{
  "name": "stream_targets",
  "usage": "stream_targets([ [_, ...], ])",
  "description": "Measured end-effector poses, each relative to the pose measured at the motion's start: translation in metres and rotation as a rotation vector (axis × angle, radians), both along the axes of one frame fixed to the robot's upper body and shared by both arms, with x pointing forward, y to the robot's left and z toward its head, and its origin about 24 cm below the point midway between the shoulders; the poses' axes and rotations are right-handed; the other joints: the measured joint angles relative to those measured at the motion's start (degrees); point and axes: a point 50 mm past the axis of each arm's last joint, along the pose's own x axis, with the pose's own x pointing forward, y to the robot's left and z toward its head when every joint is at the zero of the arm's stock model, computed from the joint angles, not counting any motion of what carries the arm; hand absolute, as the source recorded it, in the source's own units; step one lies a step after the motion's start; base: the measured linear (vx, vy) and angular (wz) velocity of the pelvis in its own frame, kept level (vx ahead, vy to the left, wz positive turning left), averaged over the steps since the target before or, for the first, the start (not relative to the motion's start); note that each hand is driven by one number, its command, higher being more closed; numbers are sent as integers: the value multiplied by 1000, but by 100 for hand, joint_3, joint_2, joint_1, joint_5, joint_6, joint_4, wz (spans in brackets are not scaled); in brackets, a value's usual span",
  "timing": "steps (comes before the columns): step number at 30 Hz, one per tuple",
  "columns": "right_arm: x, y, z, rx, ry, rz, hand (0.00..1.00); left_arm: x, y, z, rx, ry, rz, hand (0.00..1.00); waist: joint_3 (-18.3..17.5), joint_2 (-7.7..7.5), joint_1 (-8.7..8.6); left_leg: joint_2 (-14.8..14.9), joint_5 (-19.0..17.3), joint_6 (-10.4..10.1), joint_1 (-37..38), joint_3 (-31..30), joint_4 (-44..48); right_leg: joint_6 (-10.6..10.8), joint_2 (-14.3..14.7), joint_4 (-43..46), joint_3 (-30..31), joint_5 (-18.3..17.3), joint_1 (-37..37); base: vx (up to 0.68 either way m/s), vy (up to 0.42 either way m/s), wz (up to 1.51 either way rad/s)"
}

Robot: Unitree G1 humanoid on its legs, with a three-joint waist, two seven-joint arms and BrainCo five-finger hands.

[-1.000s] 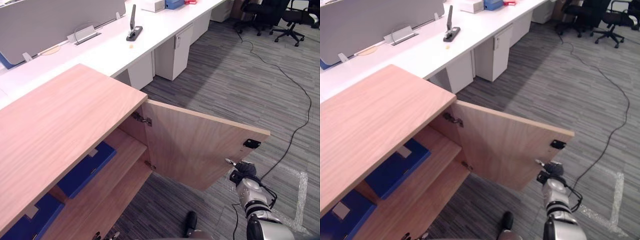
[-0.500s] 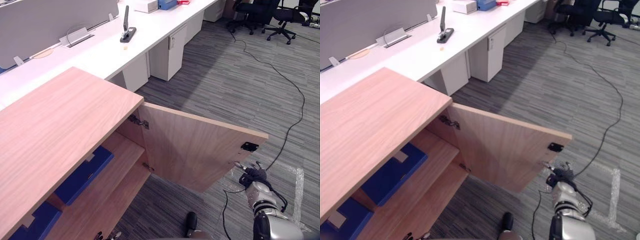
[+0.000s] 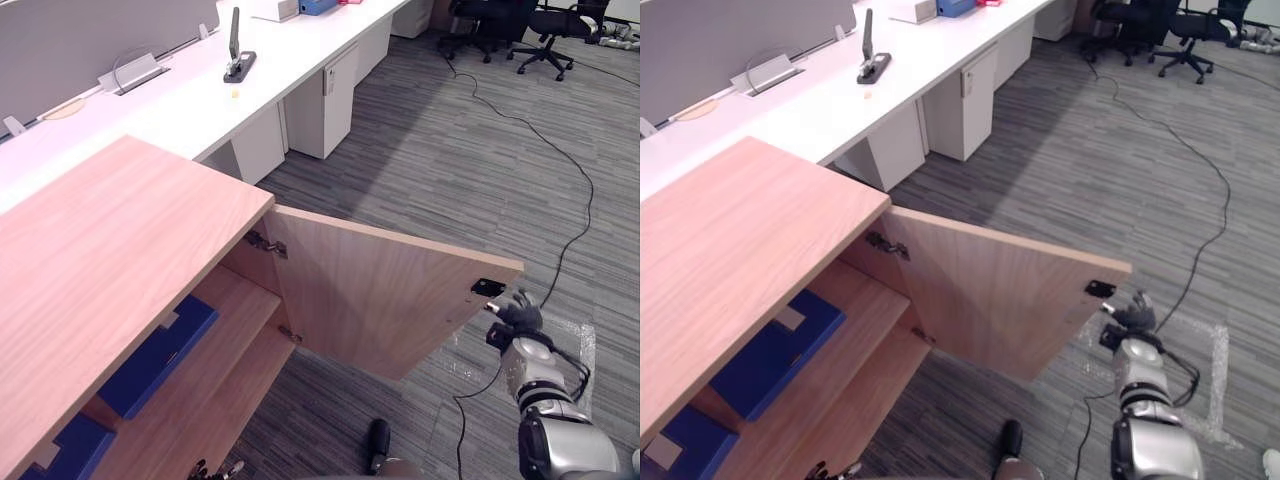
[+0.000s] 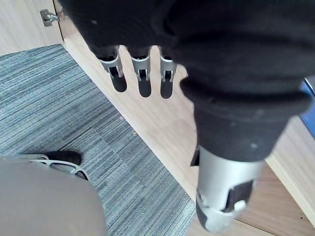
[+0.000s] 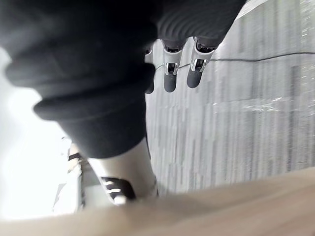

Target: Walk over to the cabinet, pick up the folder, carry it to the office cabinet, place the folder inside the office cabinet, then close the office cabinet door

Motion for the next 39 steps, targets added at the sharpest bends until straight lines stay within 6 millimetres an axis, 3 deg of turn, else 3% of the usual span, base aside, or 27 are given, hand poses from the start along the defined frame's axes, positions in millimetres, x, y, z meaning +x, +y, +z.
stream_targets([
  [3, 17, 19, 14, -65, -34, 162, 0, 0, 0, 0, -2, -1, 2, 0, 3, -5, 22, 21, 1, -3, -5, -4, 4, -4, 18, 0, -4, -4, -1, -43, -11, 0],
  [7, 18, 21, 16, -129, 7, 265, 0, -1, 0, 0, -8, -2, 2, 0, 8, -12, 11, 45, 3, -10, -14, -2, 2, -6, 39, 1, -5, -6, -13, -8, -2, 0],
  [10, 21, 23, 19, -308, 108, 435, 0, 0, 1, 0, -15, -6, 4, 0, 26, -44, -1, 78, 7, -30, -14, 0, 2, -17, 73, 1, -5, -13, -14, 0, 0, 0],
  [15, 18, 38, 32, -817, 327, 896, 0, 0, 6, 1, -17, -10, -19, 0, 34, -141, -69, 191, 42, -103, -47, 24, 1, -83, 167, 1, 0, -62, -67, -32, -26, -5],
  [18, 7, 72, 32, -1004, 383, 1258, 0, 2, 9, 2, -12, -12, -54, 0, 3, -209, -85, 273, 97, -186, -91, -4, 1, -124, 275, 1, -4, -119, -109, -24, -62, -2],
  [20, -10, 113, 23, -1038, 345, 1553, 0, 4, 10, 3, -13, -19, -82, 0, -31, -255, -46, 310, 141, -212, -124, -13, -5, -148, 315, 2, -11, -134, -145, -33, -60, 0],
  [24, -48, 157, 17, -986, 228, 1860, 0, 3, 14, 3, -8, -13, -81, 0, -116, -350, 3, 246, 204, -181, -290, -23, -34, -217, 279, 3, -19, -57, -312, -25, -4, 2],
  [25, -53, 161, 18, -978, 216, 1896, 0, 2, 15, 3, -7, -10, -75, 0, -127, -378, 2, 226, 218, -166, -298, -23, -34, -226, 264, 4, -17, -36, -317, -22, 14, 5],
  [28, -88, 151, 15, -873, 285, 2023, 0, -2, 21, 4, 4, -5, -51, 0, -215, -550, 28, 179, 240, -137, -303, -23, -33, -209, 212, 4, -18, -8, -308, -25, 41, 4],
  [30, -116, 133, 13, -766, 371, 2051, 0, -6, 27, 5, 14, 0, -34, 0, -288, -695, 17, 150, 242, -131, -314, -9, -33, -213, 189, 4, -2, 3, -330, -38, 43, -4],
  [33, -132, 119, 19, -746, 422, 2053, 0, -6, 31, 5, 20, -5, -3, 0, -304, -783, -5, 92, 224, -98, -317, 84, -29, -215, 163, 2, 114, 2, -402, -76, 46, -17],
  [37, -141, 118, 19, -677, 440, 2073, 0, -10, 39, 7, 26, -14, 75, 0, -248, -856, 43, 62, 112, 77, -334, 315, 11, -156, 184, 2, 290, -47, -497, -124, 30, -30],
  [38, -145, 119, 18, -660, 446, 2088, 0, -12, 38, 6, 16, -22, 119, 0, -232, -770, 79, 167, 102, 108, -358, 348, -13, -208, 200, 51, 317, 0, -545, -76, 15, -7],
  [39, -149, 120, 15, -645, 453, 2103, 0, -14, 44, 8, 23, -31, 164, 0, -235, -842, 95, 115, 101, 98, -391, 288, 2, -306, 180, 46, 337, 89, -558, -61, 5, -1],
])
